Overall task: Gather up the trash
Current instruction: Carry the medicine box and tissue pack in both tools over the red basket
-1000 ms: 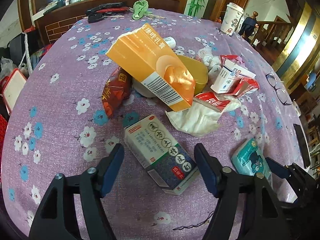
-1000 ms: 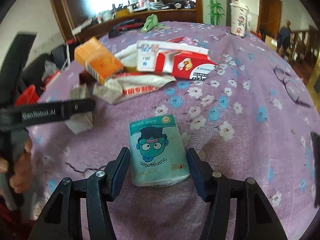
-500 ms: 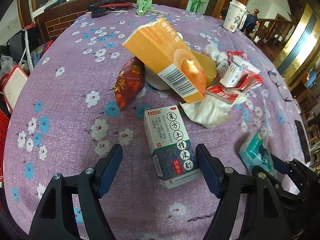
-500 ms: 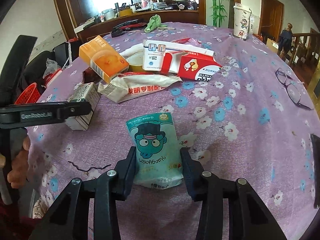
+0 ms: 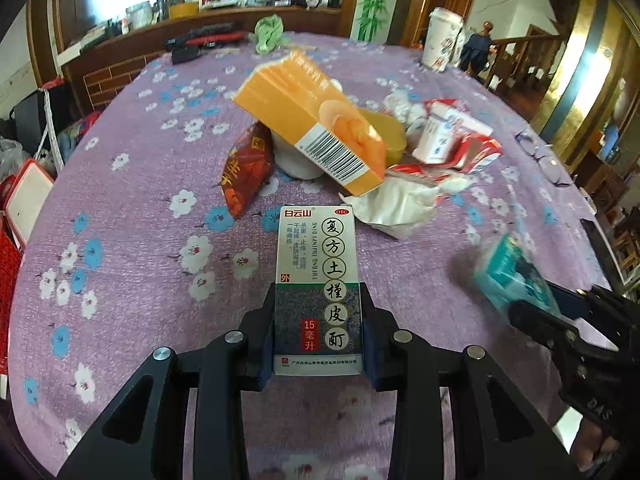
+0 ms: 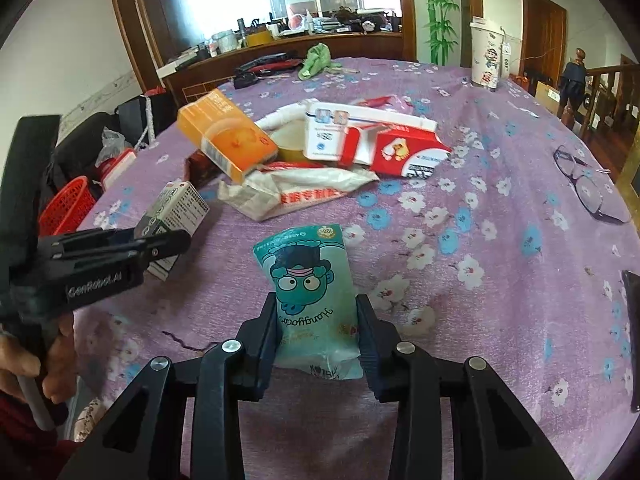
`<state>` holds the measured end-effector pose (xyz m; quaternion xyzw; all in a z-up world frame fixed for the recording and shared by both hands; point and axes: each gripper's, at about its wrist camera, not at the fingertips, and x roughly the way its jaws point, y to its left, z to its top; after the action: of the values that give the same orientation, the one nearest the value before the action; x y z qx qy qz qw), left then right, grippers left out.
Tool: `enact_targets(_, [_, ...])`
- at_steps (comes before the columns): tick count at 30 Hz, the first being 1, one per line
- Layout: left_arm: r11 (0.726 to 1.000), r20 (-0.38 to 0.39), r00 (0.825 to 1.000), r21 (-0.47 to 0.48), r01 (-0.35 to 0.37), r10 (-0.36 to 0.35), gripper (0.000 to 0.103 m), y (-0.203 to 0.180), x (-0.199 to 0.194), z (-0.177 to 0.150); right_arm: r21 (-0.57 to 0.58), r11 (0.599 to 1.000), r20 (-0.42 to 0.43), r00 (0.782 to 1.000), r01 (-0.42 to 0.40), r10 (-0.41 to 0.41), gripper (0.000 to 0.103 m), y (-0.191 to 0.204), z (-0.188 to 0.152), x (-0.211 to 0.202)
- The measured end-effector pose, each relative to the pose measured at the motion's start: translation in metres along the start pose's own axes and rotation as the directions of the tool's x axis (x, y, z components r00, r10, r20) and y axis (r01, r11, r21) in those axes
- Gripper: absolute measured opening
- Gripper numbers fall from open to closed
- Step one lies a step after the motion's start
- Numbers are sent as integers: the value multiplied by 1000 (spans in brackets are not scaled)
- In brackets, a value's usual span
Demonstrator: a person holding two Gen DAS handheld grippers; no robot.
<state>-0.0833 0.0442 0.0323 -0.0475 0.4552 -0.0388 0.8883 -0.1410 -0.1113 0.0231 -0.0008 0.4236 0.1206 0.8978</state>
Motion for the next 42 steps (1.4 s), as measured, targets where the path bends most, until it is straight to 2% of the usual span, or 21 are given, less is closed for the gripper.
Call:
enact_targets(8, [1000, 65, 998, -11, -26, 26, 33, 18, -29, -6, -35, 998, 6, 999, -43, 43, 39, 28, 15, -4])
enact_targets(15, [994, 115, 990, -85, -74, 84, 33, 63, -55, -12, -91, 988, -25, 992, -127, 125, 39, 72, 38, 4])
enact_targets(21, [977, 152, 977, -176, -122, 149, 33, 111, -81, -19, -140, 972, -56, 982, -189, 183, 39, 119, 56, 17])
enact_targets(32, [927, 183, 949, -324, -188, 257, 33, 201, -123, -37, -236, 936, -102, 965, -261, 243, 39, 203, 84, 35])
enact_targets(42, [856, 161, 920, -451, -252, 356, 33, 276, -149, -60, -287, 890, -175, 933, -353, 314, 40, 284, 98, 65])
